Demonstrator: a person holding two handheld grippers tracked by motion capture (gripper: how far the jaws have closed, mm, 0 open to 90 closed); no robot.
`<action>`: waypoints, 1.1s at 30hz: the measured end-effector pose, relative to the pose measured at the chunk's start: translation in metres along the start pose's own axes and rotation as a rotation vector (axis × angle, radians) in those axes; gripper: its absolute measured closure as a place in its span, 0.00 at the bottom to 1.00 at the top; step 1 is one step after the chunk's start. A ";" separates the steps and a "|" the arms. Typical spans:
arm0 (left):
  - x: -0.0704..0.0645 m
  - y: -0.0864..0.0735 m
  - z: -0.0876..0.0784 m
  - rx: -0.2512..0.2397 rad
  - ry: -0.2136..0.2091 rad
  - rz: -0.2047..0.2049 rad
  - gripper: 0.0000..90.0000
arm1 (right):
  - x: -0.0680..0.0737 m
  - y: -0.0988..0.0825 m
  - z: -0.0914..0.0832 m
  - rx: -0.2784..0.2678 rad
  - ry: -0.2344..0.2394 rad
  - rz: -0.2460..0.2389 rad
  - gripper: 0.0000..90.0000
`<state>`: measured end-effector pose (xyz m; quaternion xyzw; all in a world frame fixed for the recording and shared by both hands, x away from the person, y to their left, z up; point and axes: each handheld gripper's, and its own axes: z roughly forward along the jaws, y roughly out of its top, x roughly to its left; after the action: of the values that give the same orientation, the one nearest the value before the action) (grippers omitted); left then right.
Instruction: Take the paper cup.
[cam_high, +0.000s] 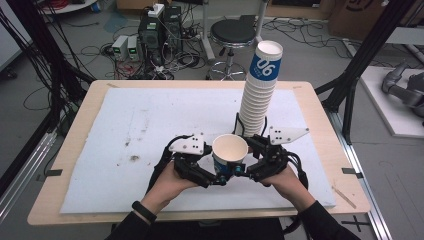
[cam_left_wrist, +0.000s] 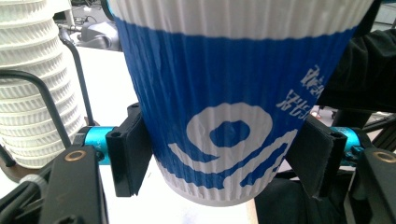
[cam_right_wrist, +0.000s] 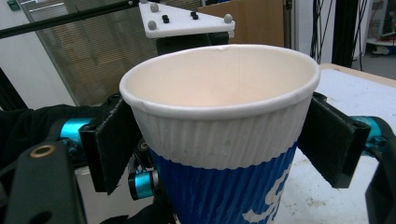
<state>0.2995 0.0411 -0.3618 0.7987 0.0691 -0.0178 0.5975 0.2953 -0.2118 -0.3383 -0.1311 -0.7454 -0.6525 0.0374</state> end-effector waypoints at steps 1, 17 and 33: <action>0.000 0.000 0.000 0.003 0.000 -0.002 0.33 | 0.000 0.000 0.000 0.000 -0.001 -0.005 0.20; 0.000 0.005 0.000 -0.005 -0.010 -0.070 0.19 | 0.001 -0.001 0.000 0.005 -0.011 -0.025 0.23; -0.001 0.008 0.000 -0.063 -0.019 -0.085 0.27 | 0.003 -0.004 0.007 0.000 -0.007 -0.026 0.24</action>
<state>0.2994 0.0392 -0.3538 0.7755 0.0976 -0.0484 0.6218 0.2921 -0.2047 -0.3427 -0.1238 -0.7473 -0.6523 0.0262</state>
